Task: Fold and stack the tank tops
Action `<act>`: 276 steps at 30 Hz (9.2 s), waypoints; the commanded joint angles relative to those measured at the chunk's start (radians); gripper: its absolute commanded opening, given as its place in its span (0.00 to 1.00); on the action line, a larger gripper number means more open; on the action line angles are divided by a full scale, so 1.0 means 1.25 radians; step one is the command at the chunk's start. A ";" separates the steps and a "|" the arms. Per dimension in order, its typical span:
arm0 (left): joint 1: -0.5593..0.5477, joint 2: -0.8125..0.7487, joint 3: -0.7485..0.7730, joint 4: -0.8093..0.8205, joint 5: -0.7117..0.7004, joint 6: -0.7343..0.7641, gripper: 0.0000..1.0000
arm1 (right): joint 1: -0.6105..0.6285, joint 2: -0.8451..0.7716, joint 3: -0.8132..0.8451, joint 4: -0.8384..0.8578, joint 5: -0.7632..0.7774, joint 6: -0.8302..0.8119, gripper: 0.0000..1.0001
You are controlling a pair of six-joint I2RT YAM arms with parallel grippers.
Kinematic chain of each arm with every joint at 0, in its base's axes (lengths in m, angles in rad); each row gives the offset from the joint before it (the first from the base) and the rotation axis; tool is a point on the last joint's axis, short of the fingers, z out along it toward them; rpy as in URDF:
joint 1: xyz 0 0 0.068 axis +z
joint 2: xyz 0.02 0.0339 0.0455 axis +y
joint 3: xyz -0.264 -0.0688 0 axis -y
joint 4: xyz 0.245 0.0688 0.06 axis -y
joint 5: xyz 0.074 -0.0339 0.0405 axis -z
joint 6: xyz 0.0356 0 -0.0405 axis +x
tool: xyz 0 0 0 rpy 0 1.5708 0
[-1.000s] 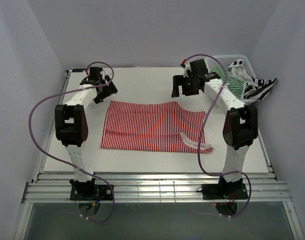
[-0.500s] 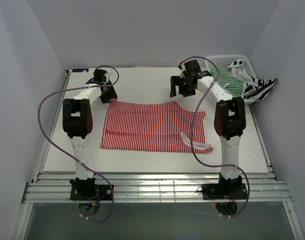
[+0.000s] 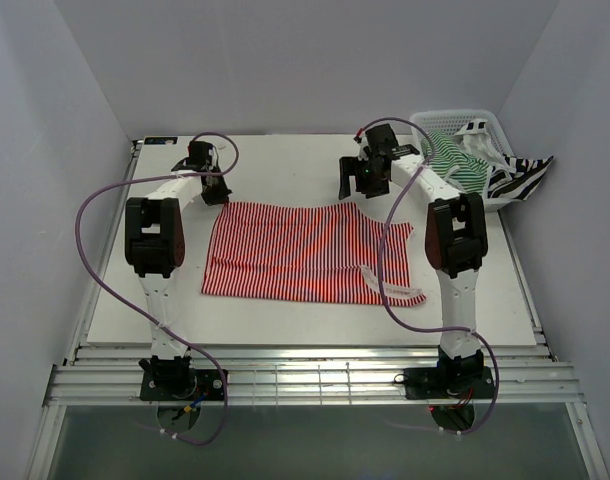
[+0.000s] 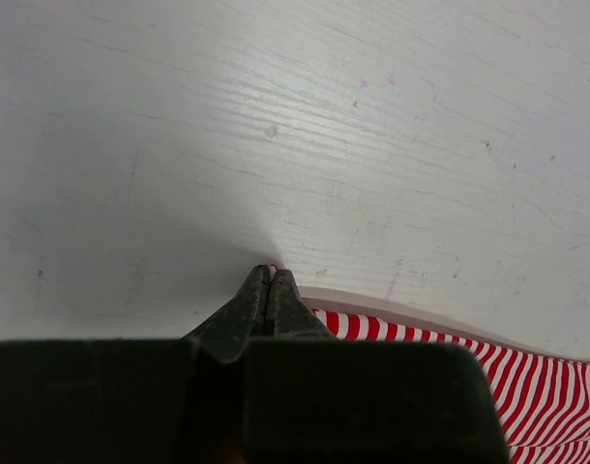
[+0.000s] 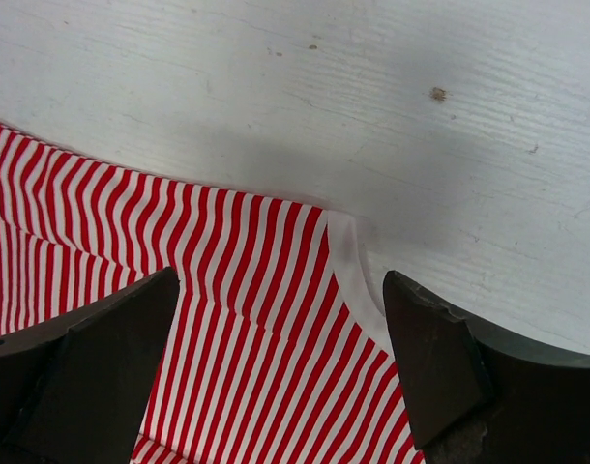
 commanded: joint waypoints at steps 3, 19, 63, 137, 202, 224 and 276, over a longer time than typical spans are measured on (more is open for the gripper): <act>-0.003 -0.031 -0.023 -0.003 0.011 0.013 0.00 | 0.012 0.043 0.029 0.010 0.018 0.022 0.94; -0.003 -0.048 -0.037 0.013 0.014 0.019 0.00 | 0.011 0.095 0.031 0.040 0.082 0.080 0.59; -0.003 -0.337 -0.353 0.270 0.044 0.002 0.00 | -0.035 -0.268 -0.405 0.356 -0.080 -0.047 0.08; -0.003 -0.583 -0.767 0.474 0.063 0.084 0.00 | -0.015 -0.514 -0.793 0.430 -0.151 -0.046 0.08; -0.102 -0.369 -0.577 0.259 0.064 -0.078 0.98 | -0.030 -0.228 -0.375 0.080 0.157 -0.041 0.90; -0.096 -0.355 -0.577 0.221 -0.009 -0.073 0.98 | -0.063 -0.521 -0.686 0.132 0.162 0.026 0.90; -0.096 -0.344 -0.580 0.225 -0.013 -0.081 0.98 | -0.233 -0.477 -0.712 0.272 -0.010 0.197 0.08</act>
